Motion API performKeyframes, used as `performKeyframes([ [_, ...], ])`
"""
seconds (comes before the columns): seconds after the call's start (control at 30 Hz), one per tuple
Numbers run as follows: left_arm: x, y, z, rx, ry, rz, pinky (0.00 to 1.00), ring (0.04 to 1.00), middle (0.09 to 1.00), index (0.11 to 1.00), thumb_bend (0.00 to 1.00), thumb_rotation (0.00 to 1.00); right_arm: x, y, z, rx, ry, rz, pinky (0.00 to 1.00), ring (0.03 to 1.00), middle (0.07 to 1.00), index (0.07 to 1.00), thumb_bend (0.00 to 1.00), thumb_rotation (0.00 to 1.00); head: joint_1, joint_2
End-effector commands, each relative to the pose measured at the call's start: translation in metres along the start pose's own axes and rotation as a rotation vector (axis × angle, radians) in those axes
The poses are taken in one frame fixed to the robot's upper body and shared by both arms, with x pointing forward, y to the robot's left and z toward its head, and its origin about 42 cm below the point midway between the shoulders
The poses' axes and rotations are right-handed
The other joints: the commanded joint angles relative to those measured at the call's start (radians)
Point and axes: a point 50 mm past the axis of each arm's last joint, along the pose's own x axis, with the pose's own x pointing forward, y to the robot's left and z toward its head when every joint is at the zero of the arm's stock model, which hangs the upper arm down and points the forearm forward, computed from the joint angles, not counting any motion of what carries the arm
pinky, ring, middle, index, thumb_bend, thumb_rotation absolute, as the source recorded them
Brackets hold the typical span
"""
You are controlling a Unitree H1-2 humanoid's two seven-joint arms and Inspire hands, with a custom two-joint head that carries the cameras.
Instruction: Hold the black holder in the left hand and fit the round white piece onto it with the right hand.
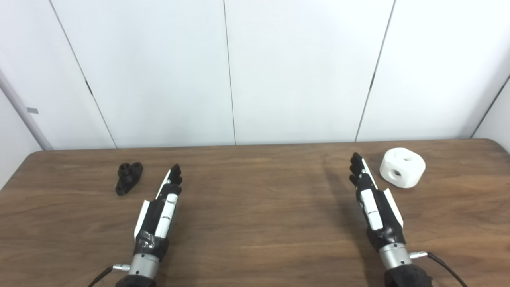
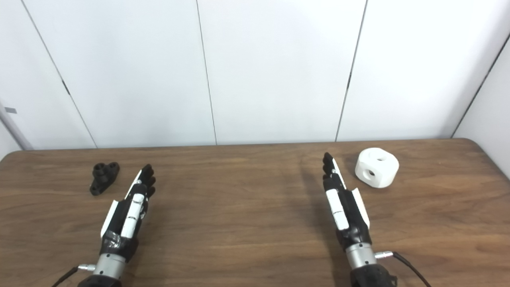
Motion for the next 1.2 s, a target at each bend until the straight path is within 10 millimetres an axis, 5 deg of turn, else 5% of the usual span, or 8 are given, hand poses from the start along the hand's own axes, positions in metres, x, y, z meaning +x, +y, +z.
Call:
performKeyframes([
  [0.0,-0.002,0.001,-0.001,-0.002,-0.010,0.011,1.00,1.000,1.000,1.000,0.55,0.86,-0.015,0.003,-0.017,0.020,0.042,-0.005,1.00,1.000,1.000,1.000,0.44,1.00,0.014,0.005],
  [0.77,-0.001,-0.012,0.000,0.015,-0.010,0.004,1.00,1.000,1.000,1.000,0.59,0.87,-0.014,-0.007,-0.016,0.026,0.060,0.017,1.00,1.000,1.000,1.000,0.39,1.00,0.091,0.014],
  [0.87,-0.003,-0.011,0.004,0.092,-0.021,0.011,1.00,1.000,1.000,1.000,0.54,0.76,-0.014,-0.009,-0.017,0.014,0.052,0.020,1.00,1.000,1.000,1.000,0.42,1.00,0.100,0.014],
  [0.97,-0.005,-0.004,0.012,0.195,-0.039,0.025,0.92,0.963,0.982,0.968,0.58,0.54,-0.014,-0.009,-0.017,0.018,0.057,0.021,1.00,1.000,1.000,1.000,0.43,1.00,0.115,0.015],
  [1.17,-0.006,0.021,0.031,0.363,-0.085,0.061,0.77,0.819,0.831,0.823,0.67,0.24,-0.014,-0.012,-0.016,0.022,0.077,0.017,1.00,1.000,1.000,1.000,0.46,1.00,0.153,0.009],
])
